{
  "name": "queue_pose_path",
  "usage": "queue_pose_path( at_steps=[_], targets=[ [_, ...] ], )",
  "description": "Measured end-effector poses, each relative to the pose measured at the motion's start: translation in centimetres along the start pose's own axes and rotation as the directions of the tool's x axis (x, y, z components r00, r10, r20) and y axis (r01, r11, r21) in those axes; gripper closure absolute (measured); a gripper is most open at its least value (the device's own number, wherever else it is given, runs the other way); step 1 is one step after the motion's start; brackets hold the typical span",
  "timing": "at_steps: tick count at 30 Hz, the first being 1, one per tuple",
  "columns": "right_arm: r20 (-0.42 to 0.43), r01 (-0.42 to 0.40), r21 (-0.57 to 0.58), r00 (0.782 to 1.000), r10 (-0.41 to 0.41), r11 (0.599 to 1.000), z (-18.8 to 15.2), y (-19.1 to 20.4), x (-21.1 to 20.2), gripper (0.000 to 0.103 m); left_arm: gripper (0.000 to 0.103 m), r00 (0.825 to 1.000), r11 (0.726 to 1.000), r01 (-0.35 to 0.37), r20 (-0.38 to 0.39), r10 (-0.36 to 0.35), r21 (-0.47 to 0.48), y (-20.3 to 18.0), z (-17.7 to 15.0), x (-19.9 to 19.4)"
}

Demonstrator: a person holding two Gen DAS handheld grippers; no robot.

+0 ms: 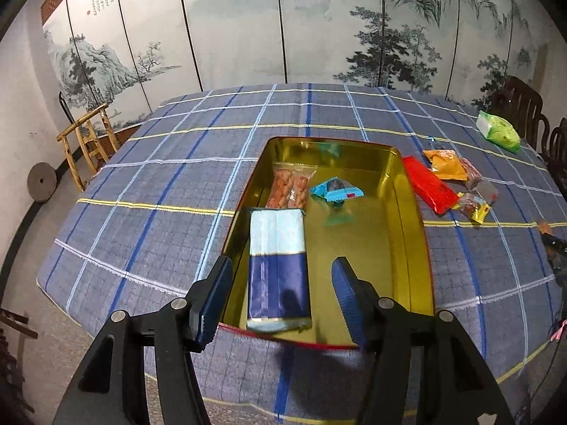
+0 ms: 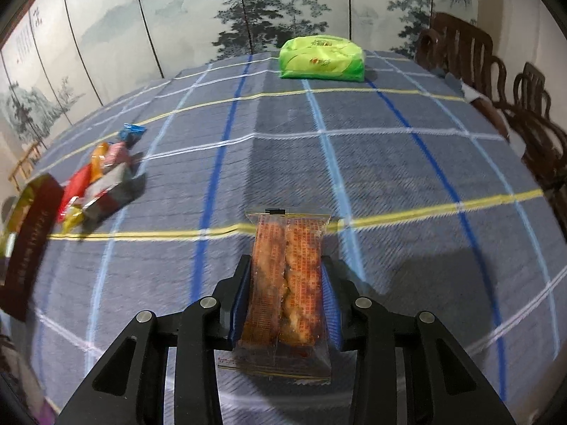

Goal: Organize snacks
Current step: 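Lower the cracker bag into the tin and open the right gripper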

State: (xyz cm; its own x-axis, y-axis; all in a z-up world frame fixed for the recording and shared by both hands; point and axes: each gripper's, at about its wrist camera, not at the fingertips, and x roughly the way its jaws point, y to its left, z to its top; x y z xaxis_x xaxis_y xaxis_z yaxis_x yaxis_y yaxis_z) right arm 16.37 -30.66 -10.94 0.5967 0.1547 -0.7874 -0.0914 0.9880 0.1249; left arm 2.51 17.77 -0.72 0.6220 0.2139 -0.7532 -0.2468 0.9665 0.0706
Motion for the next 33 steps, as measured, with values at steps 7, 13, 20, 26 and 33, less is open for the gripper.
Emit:
queue_pose_path(
  at_steps=[7,13,20,26,33],
  targets=[
    [-0.011,-0.081,0.033,0.997,0.081,0.996,-1.4,2.5,-1.2,0.065,0.047,1.0,1.0,0.024,0.001,-0.024,0.009,0.0,-0.8,-0.9],
    [-0.005,-0.231,-0.032,0.973,0.231,0.972,-1.1,9.3,-3.6,0.065,0.045,1.0,1.0,0.026,0.008,-0.026,-0.015,1.2,-1.3,-1.7],
    [-0.047,-0.412,-0.215,0.91,0.411,0.886,0.7,22.1,-6.2,0.065,0.045,1.0,1.0,0.003,0.02,-0.002,-0.028,2.4,-1.7,-2.4],
    [-0.152,-0.506,-0.282,0.863,0.482,0.815,1.4,30.9,-4.4,0.065,0.045,0.999,1.0,-0.023,0.022,0.023,-0.013,2.9,-2.1,-2.5],
    [-0.287,-0.533,-0.279,0.84,0.461,0.799,0.0,37.0,-0.2,0.065,0.045,0.999,1.0,-0.019,0.028,0.02,-0.016,3.2,-2.2,-2.7]
  ],
)
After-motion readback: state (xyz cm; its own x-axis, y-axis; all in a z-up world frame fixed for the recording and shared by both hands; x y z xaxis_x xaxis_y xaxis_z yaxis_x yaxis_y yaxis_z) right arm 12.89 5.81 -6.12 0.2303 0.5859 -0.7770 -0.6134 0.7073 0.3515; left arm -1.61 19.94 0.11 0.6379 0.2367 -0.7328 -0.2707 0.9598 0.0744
